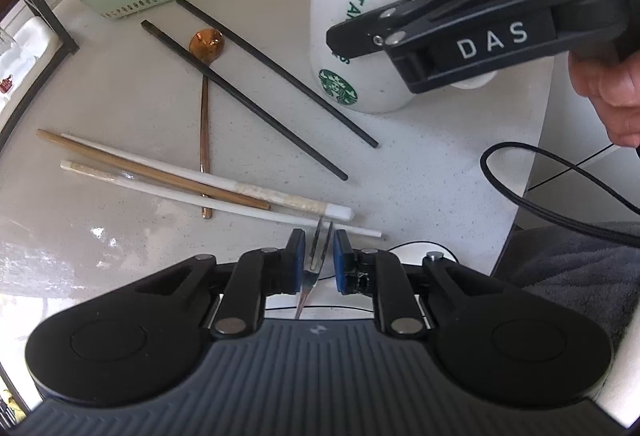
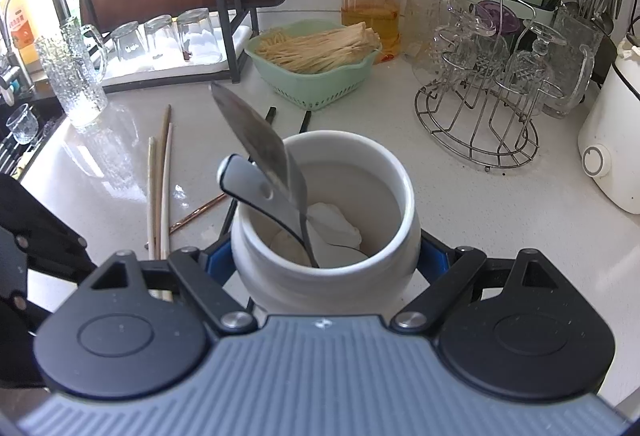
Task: Organize utensils
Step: 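Close the left tool on the metal fork handle, then lift the fork with the left tool up toward the jar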
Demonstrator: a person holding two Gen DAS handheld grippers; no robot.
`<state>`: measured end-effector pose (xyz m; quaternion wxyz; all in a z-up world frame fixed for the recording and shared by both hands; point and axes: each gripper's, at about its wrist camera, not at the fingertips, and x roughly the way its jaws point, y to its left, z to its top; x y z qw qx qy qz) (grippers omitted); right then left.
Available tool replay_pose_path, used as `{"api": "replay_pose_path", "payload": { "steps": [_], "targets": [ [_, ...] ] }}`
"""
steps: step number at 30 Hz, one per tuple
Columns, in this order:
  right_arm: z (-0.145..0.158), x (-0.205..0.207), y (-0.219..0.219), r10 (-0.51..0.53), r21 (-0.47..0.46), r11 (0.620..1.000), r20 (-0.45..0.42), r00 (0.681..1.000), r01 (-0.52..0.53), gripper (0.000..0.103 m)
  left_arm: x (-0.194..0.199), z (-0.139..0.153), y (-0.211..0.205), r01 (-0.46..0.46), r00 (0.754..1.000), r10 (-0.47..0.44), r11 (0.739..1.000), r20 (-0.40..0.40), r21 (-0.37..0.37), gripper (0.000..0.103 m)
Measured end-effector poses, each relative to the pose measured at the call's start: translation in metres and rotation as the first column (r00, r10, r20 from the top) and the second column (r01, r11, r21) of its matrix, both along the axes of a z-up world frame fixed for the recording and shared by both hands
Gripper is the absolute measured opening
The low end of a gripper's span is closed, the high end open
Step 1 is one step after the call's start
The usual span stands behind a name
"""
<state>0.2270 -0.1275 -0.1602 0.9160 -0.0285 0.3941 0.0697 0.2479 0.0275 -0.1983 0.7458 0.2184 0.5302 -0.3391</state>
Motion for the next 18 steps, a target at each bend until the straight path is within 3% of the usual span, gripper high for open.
{"api": "replay_pose_path", "payload": {
  "steps": [1,9,18],
  "targets": [
    [0.000,0.000,0.000,-0.003,0.000,1.000,0.001,1.000,0.003,0.091,0.002,0.000,0.000,-0.006,1.000,0.006,1.000,0.003,0.003,0.008],
    [-0.001,-0.001,0.000,-0.016,0.001,1.000,0.005,1.000,0.016,0.091,0.012,0.010,0.014,-0.106,0.994,0.107,0.993,0.013,-0.048,0.007],
    [-0.002,-0.003,-0.003,0.012,0.004,1.000,0.018,1.000,-0.012,0.091,0.019,0.035,0.033,-0.316,0.948,0.318,0.938,-0.007,-0.142,0.001]
  ]
}}
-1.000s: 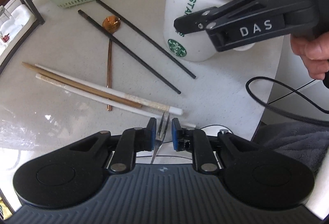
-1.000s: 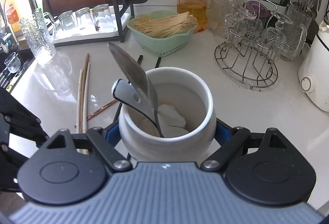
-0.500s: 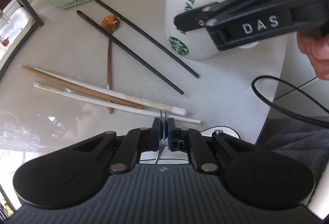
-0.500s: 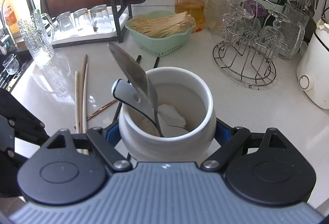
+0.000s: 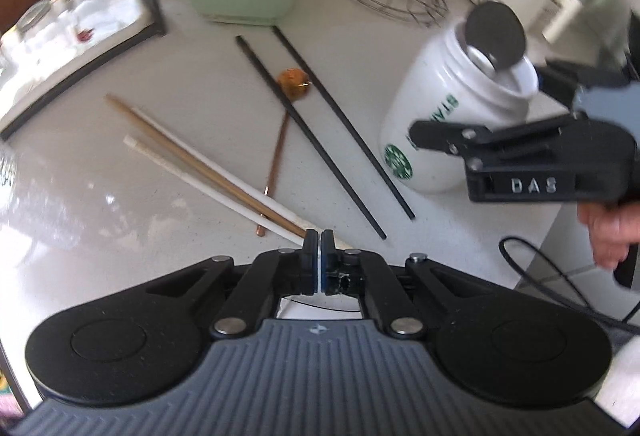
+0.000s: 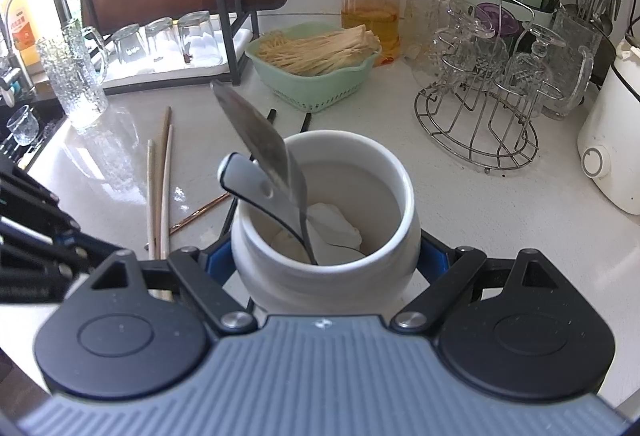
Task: Organize utensils
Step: 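Lift the fork with the left tool up toward the jar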
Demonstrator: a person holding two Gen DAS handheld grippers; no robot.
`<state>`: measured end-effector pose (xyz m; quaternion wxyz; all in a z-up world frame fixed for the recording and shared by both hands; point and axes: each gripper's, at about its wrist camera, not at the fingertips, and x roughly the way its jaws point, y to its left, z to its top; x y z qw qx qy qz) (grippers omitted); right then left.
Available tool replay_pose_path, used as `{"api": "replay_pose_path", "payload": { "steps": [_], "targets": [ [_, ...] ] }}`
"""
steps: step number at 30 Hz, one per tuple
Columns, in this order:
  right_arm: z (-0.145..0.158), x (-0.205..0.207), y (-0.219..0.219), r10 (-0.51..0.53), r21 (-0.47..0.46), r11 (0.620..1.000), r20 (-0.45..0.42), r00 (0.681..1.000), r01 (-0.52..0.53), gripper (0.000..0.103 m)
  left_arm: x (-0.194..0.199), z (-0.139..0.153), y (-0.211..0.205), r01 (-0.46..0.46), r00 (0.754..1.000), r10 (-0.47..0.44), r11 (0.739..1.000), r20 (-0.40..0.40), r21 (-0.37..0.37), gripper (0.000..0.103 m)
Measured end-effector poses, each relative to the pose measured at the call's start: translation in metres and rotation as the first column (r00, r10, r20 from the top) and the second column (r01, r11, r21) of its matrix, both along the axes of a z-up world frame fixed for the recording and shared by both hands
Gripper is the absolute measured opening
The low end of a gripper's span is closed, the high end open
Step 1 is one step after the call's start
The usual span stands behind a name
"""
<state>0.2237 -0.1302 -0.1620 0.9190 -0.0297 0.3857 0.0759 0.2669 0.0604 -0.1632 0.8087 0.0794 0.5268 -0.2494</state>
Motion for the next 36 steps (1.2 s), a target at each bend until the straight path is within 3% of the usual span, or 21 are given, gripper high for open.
{"api": "replay_pose_path", "payload": {
  "steps": [10,16,19,20,22,30,36],
  "targets": [
    [-0.001,-0.004,-0.006,0.075,0.006,0.997,0.020,0.997,-0.075,0.091,0.000,0.005,0.019,-0.089,0.995,0.086,0.993,-0.047,-0.075,0.002],
    [-0.003,-0.007,-0.011,0.115,0.012,0.993,0.043,0.992,-0.115,0.091,0.001,-0.001,0.000,0.037,0.999,-0.035,0.995,-0.019,0.090,0.005],
    [-0.004,-0.009,-0.014,0.135,0.015,0.991,0.061,0.989,-0.136,0.091,-0.001,-0.006,-0.012,0.094,0.996,-0.094,0.983,-0.003,0.158,0.015],
    [-0.004,-0.010,-0.014,0.142,0.015,0.990,0.063,0.988,-0.143,0.091,-0.002,-0.006,-0.015,0.103,0.994,-0.105,0.980,0.002,0.168,0.024],
    [-0.004,-0.010,-0.015,0.149,0.015,0.988,0.068,0.986,-0.151,0.091,-0.002,-0.009,-0.019,0.121,0.992,-0.123,0.977,0.002,0.177,0.031],
    [-0.004,-0.011,-0.017,0.165,0.016,0.986,0.073,0.984,-0.167,0.091,0.006,-0.026,-0.033,0.170,0.985,-0.172,0.949,-0.017,0.264,0.031],
    [-0.004,-0.010,-0.018,0.173,0.015,0.985,0.072,0.982,-0.174,0.091,0.010,-0.032,-0.033,0.179,0.984,-0.173,0.946,-0.049,0.270,0.029]
  ]
}}
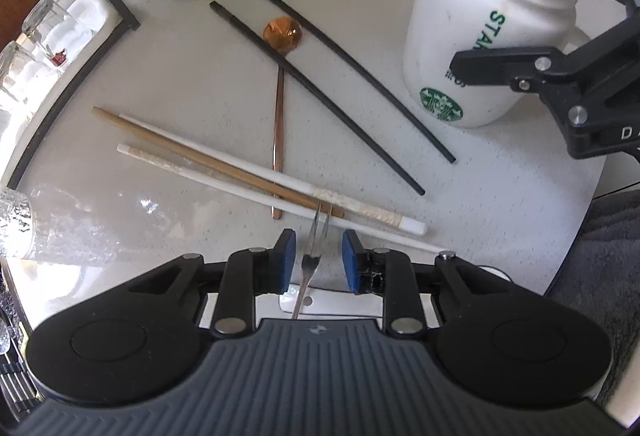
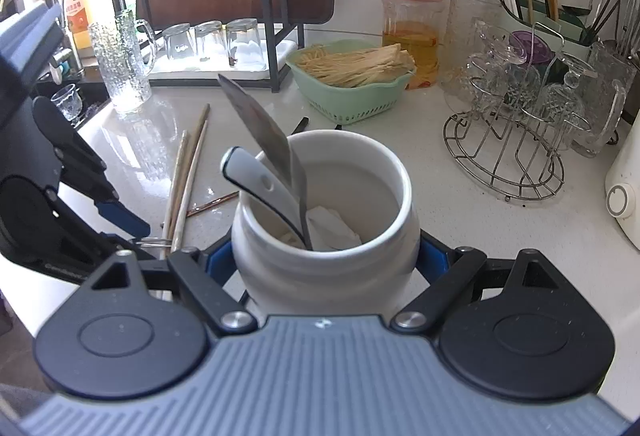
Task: Organize utensils
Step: 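Lift the fork with the left tool up toward the jar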
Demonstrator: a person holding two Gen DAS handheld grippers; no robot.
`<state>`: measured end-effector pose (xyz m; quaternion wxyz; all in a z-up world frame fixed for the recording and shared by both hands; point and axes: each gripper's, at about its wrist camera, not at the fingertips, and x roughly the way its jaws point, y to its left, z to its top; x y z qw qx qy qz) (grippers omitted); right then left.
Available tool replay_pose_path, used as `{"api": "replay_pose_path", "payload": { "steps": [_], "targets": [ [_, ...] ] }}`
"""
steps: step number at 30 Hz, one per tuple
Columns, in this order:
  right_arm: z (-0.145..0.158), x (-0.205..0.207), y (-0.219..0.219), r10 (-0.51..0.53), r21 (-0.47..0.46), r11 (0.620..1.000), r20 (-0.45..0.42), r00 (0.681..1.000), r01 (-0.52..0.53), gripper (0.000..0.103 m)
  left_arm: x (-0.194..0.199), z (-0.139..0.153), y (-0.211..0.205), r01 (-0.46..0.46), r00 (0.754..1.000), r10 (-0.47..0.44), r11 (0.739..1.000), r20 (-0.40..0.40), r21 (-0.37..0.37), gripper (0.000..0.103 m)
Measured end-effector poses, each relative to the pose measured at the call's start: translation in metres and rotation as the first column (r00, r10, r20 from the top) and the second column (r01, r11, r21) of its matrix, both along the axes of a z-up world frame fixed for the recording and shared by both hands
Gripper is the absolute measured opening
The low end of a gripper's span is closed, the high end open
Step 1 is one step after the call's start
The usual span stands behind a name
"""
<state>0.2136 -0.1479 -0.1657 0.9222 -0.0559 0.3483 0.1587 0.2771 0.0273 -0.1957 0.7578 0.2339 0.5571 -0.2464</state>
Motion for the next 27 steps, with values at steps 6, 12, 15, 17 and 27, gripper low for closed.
{"api": "replay_pose_path", "payload": {
  "steps": [6,12,15,17,27],
  "targets": [
    [0.001,0.002,0.000,0.012,-0.002,1.000,-0.005,1.000,-0.012,0.091,0.001,0.006,-0.001,-0.026,0.999,0.026,1.000,0.022,0.002,0.010],
    [0.002,0.007,0.002,0.024,-0.011,1.000,-0.019,1.000,-0.024,0.091,-0.003,0.031,0.004,-0.139,0.988,0.142,0.989,0.057,-0.057,0.010],
    [0.003,0.009,0.002,0.031,-0.012,0.999,-0.029,0.999,-0.032,0.091,-0.007,0.043,0.010,-0.219,0.972,0.227,0.969,0.061,-0.111,0.010],
    [0.003,0.010,0.001,0.034,-0.011,0.999,-0.036,0.999,-0.034,0.091,-0.009,0.051,0.014,-0.265,0.959,0.276,0.953,0.066,-0.147,0.010],
    [0.005,0.010,0.004,0.044,-0.022,0.999,-0.058,0.997,-0.045,0.091,-0.018,0.079,0.024,-0.423,0.888,0.457,0.860,0.059,-0.285,0.010]
  ]
}}
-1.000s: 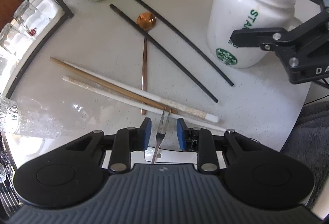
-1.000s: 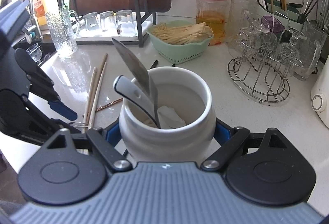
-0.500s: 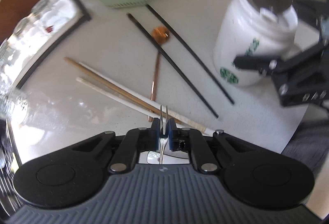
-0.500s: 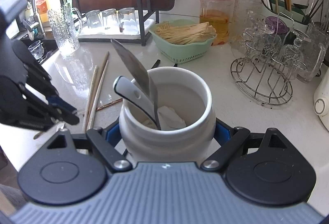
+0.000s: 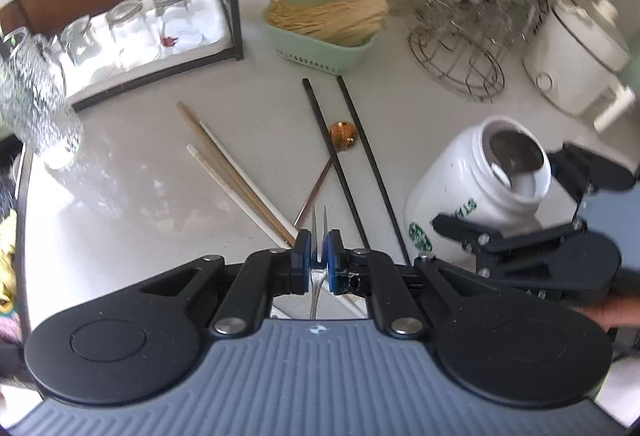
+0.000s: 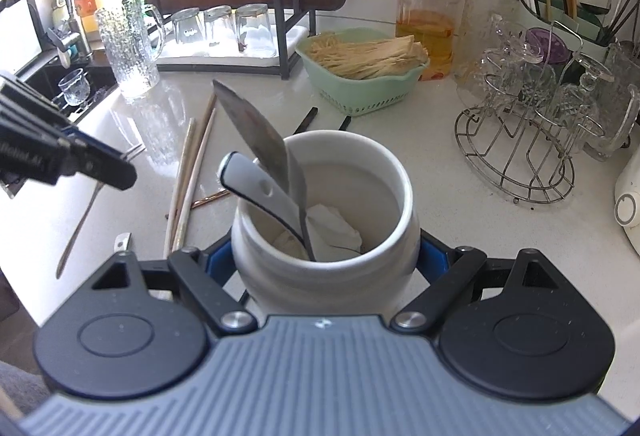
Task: Organize utensils
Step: 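Lift the fork with the left tool up toward the jar, then lower the fork into the white jar and open the left tool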
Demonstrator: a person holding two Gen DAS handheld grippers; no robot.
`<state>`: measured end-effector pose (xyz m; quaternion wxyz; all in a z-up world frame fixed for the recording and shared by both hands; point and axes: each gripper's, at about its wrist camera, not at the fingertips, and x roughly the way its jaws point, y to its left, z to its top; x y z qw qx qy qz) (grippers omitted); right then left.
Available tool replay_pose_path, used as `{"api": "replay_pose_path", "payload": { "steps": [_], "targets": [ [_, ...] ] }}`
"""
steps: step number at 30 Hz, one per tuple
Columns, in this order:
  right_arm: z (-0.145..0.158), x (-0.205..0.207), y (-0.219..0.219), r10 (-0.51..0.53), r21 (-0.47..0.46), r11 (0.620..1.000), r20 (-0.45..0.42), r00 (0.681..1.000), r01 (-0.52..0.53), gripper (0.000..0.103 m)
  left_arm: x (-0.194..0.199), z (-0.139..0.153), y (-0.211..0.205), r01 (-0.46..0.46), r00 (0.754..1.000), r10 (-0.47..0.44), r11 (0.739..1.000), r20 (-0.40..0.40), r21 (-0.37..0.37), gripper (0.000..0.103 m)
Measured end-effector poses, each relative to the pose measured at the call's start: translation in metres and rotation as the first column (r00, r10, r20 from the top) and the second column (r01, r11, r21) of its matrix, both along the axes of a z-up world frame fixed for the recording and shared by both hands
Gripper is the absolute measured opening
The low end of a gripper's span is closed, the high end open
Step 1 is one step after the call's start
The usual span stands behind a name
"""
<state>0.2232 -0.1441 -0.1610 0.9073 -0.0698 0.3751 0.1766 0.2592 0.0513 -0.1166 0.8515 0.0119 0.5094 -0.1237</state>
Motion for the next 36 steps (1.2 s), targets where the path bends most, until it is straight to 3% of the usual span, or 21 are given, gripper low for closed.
{"api": "replay_pose_path", "payload": {
  "steps": [11,20,36],
  "targets": [
    [0.000,-0.005,0.005,-0.012,0.002,1.000,0.002,1.000,0.012,0.091,0.011,0.021,-0.002,-0.048,0.996,0.054,0.996,0.074,-0.080,0.010],
    [-0.001,-0.005,0.005,-0.018,0.003,1.000,0.005,1.000,0.018,0.091,0.026,0.071,-0.018,-0.003,0.977,0.030,0.991,0.211,-0.130,0.010],
    [-0.002,-0.006,0.006,-0.008,0.017,1.000,0.027,1.000,0.008,0.091,0.052,0.119,-0.070,0.110,0.944,-0.049,0.979,0.326,-0.171,0.010]
  ]
}}
